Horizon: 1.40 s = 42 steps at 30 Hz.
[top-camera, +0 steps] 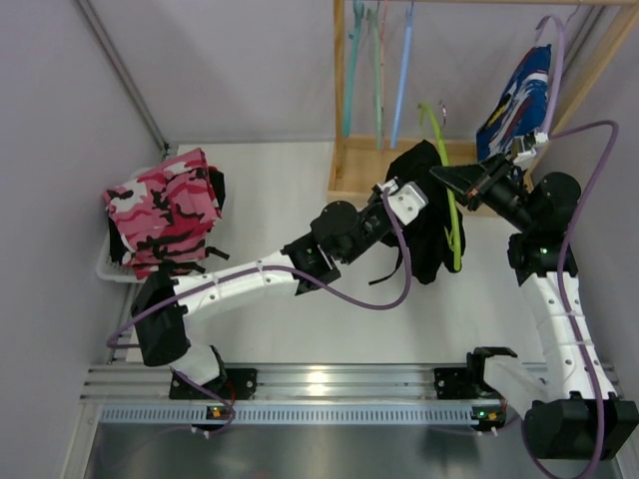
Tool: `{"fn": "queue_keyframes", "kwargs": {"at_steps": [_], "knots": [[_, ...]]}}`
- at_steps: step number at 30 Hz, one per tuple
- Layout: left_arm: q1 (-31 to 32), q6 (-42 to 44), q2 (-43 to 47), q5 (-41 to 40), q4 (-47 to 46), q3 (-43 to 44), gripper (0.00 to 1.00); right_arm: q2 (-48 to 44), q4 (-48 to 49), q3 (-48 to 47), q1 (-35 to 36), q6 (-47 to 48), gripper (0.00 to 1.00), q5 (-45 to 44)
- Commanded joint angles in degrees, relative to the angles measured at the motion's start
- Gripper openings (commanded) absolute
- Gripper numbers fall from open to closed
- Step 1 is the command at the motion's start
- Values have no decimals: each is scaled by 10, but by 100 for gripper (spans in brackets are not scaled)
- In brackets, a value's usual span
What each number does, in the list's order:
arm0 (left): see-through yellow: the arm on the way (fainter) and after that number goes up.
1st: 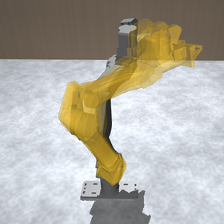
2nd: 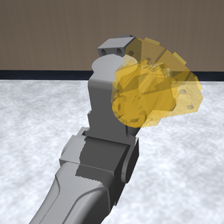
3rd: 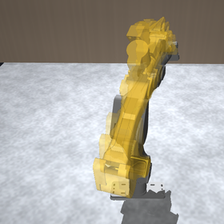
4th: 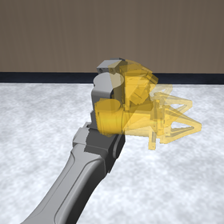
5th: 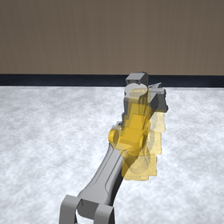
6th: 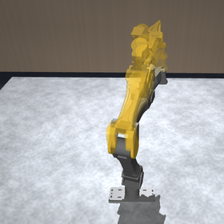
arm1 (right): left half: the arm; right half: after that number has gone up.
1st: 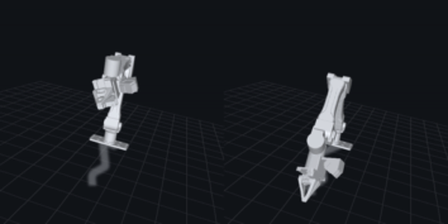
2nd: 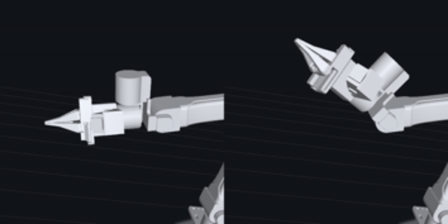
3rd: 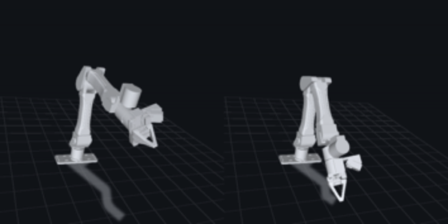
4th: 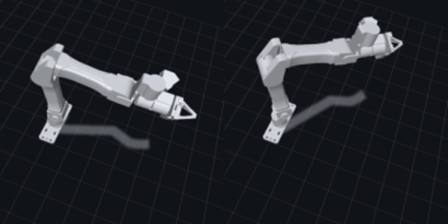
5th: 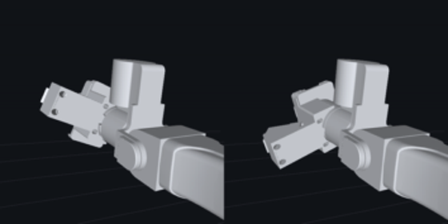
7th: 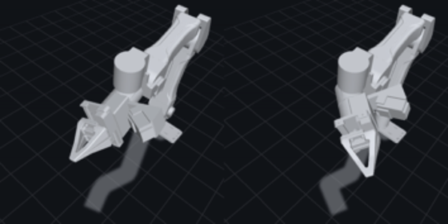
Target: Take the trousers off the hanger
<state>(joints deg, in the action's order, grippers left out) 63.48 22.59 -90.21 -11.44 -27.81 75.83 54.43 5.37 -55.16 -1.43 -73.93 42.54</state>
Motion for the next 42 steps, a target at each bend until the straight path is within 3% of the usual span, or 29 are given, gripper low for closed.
{"fn": "queue_keyframes", "kwargs": {"at_steps": [1,7,18,35,42], "knots": [[3,-4,66,-10,-116,8,0,1,25,-24,-12,33,0,6],[4,-20,67,-7,-110,56,0,4,-29,-4,-13,87,0,-5],[11,-30,58,25,-95,157,0,18,-46,34,-13,121,0,-21],[13,47,92,-29,-62,212,0,45,-12,94,-45,150,0,6],[11,80,77,-53,-63,267,0,64,46,139,-60,151,0,51]]}}
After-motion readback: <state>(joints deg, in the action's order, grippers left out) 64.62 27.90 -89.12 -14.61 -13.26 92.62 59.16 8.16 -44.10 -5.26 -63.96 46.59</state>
